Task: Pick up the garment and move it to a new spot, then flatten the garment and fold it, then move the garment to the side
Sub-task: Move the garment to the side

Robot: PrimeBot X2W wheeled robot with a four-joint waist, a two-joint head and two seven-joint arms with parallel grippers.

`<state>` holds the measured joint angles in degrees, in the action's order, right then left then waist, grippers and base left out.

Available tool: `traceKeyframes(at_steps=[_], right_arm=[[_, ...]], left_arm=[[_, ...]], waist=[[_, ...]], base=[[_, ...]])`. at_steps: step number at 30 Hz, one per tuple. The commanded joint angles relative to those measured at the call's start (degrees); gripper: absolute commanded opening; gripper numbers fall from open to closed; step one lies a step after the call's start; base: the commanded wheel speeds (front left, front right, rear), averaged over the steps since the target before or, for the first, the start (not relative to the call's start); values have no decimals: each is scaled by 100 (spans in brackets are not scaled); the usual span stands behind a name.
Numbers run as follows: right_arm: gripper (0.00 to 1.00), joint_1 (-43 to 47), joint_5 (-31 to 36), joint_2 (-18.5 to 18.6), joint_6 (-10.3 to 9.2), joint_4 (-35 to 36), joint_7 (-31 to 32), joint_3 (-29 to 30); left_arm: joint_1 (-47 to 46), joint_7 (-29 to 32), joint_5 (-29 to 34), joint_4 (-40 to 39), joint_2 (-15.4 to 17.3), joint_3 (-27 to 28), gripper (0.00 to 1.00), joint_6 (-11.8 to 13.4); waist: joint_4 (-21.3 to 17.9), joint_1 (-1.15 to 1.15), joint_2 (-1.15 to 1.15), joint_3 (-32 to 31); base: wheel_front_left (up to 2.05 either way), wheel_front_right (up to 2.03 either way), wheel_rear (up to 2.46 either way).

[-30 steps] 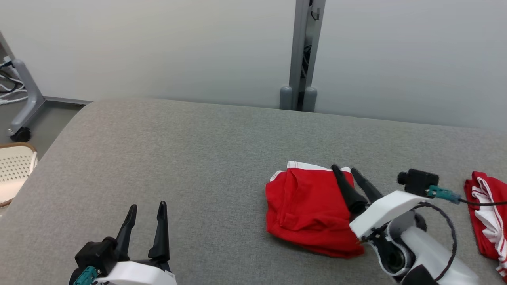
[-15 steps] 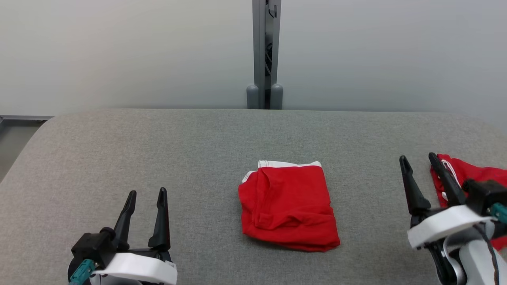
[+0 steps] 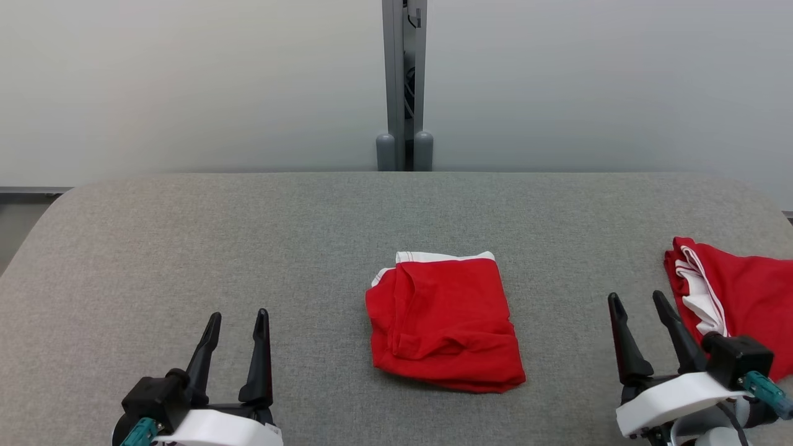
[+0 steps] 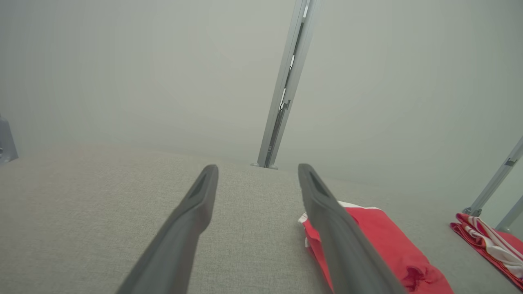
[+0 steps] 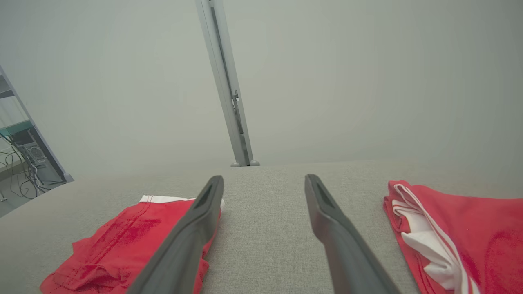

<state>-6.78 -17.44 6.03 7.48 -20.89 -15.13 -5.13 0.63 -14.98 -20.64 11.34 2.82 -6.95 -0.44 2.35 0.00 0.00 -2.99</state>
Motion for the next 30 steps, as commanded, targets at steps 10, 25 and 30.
traceKeyframes(at_steps=[10,25,30], right_arm=[[100,-609,-2451,542,3,-700,856,-1305],[100,-1554,-5612,1654,4,-1060,3119,-2184],[100,-1607,-5993,1648,3,-1179,3412,-2318]], left_arm=[[-127,-16,111,105,20,-131,100,-52],[-590,-16,175,187,21,-466,100,-52],[-637,-16,165,170,17,-464,100,-22]], waist=[[342,0,0,285],[1220,0,0,1169],[1400,0,0,1249]], base=[[0,0,0],[0,0,0],[0,0,0]])
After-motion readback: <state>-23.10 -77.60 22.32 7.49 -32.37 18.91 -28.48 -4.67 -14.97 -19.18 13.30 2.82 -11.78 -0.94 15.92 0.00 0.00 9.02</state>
